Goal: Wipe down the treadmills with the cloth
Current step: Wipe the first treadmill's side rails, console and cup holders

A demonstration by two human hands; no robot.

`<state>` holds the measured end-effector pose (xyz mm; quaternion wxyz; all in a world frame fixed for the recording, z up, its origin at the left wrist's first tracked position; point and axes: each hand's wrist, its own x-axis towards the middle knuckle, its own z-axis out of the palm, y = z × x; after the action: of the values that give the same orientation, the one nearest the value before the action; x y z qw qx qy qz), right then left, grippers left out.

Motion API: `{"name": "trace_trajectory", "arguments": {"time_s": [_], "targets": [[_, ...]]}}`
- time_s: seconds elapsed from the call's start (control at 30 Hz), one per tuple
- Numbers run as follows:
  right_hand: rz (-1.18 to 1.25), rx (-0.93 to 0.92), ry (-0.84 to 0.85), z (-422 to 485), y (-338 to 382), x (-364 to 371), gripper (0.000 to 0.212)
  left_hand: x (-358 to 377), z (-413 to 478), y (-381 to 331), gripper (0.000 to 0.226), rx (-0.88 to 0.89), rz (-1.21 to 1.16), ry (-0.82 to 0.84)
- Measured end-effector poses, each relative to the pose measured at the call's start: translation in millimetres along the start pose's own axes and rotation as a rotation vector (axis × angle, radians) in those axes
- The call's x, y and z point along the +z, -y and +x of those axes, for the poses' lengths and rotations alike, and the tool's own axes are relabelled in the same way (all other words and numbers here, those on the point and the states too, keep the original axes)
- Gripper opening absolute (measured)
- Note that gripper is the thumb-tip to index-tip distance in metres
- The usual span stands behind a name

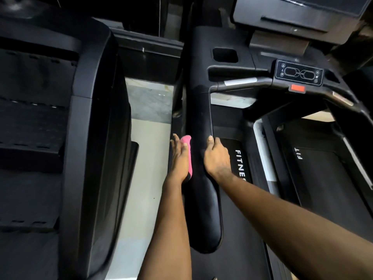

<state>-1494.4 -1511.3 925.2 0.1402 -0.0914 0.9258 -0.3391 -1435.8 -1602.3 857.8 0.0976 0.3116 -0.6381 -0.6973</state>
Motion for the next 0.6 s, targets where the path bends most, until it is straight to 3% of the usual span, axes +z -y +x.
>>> {"name": "trace_trajectory", "arguments": {"time_s": [0.07, 0.2, 0.3, 0.5, 0.6], "targets": [[-0.007, -0.003, -0.005, -1, 0, 1, 0.048, 0, 2, -2, 0.062, -0.042, -0.016, 0.004], [0.006, -0.004, -0.002, 0, 1, 0, 0.046, 0, -71, 26, 0.06, 0.102, 0.003, 0.032], [0.01, -0.008, 0.003, -1, 0, 0, 0.046, -1, -104, 42, 0.057, -0.012, 0.043, 0.06], [0.034, -0.015, -0.004, 0, -1, 0, 0.044, 2, -18, -5, 0.045, -0.017, 0.066, -0.027], [0.07, -0.015, 0.019, 0, -4, 1, 0.044, 3, 26, -30, 0.063, -0.03, 0.157, -0.088]]}}
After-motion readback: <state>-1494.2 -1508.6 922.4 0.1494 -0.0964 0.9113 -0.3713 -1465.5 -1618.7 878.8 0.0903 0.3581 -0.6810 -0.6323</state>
